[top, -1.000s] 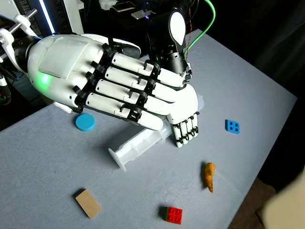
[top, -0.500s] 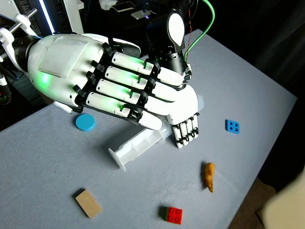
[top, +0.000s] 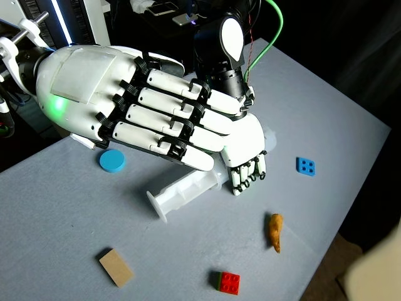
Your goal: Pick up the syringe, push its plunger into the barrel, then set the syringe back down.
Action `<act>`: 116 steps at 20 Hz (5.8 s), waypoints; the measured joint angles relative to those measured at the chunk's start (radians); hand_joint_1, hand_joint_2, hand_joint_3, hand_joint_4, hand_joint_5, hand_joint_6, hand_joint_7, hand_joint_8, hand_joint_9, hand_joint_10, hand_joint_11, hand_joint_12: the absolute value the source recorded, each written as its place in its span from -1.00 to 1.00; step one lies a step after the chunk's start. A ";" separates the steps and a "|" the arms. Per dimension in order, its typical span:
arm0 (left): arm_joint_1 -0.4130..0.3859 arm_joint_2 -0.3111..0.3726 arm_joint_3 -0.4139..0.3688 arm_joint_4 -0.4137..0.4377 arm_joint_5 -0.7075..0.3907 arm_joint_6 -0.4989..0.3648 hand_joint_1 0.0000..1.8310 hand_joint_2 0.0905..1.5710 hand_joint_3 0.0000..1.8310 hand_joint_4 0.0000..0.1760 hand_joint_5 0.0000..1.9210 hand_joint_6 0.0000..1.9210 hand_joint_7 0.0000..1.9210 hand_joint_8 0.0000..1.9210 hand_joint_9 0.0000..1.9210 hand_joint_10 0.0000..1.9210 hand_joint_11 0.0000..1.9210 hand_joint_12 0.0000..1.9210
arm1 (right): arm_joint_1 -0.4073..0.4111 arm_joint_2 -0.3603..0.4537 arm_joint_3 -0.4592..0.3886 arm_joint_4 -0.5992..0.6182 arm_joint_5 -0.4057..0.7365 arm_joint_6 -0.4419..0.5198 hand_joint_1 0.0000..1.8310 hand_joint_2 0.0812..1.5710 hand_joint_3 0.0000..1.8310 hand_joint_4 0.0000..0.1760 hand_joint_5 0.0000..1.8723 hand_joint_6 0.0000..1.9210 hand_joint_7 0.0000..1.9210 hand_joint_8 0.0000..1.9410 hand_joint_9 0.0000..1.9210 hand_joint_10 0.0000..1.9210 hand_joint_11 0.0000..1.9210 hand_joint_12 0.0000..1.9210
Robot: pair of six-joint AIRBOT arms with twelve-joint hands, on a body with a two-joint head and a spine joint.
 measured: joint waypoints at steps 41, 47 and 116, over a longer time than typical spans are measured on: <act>-0.218 0.113 0.000 -0.040 -0.025 0.171 0.46 0.55 -1.00 -1.00 -0.18 0.20 -0.29 0.52 -0.31 0.70 -0.46 0.74 | -0.042 -0.035 -0.014 0.342 0.232 0.411 -0.65 0.13 -1.00 -1.00 -0.96 -1.00 -0.97 -1.00 -0.95 -0.99 -1.00 -0.67; -0.241 0.124 -0.002 -0.063 -0.027 0.198 0.46 0.56 -1.00 -1.00 -0.16 0.15 -0.31 0.56 -0.34 0.72 -0.46 0.79 | -0.032 -0.081 -0.010 0.435 0.232 0.629 -0.63 0.13 -1.00 -1.00 -0.98 -1.00 -0.99 -1.00 -0.97 -1.00 -1.00 -0.78; -0.288 0.150 -0.004 -0.076 0.034 0.280 0.47 0.52 -1.00 -1.00 -0.18 0.17 -0.23 0.45 -0.25 0.63 -0.37 0.63 | 0.005 -0.492 0.297 0.426 0.124 0.863 -0.66 0.13 -1.00 -1.00 -0.97 -1.00 -0.96 -1.00 -0.94 -1.00 -1.00 -0.70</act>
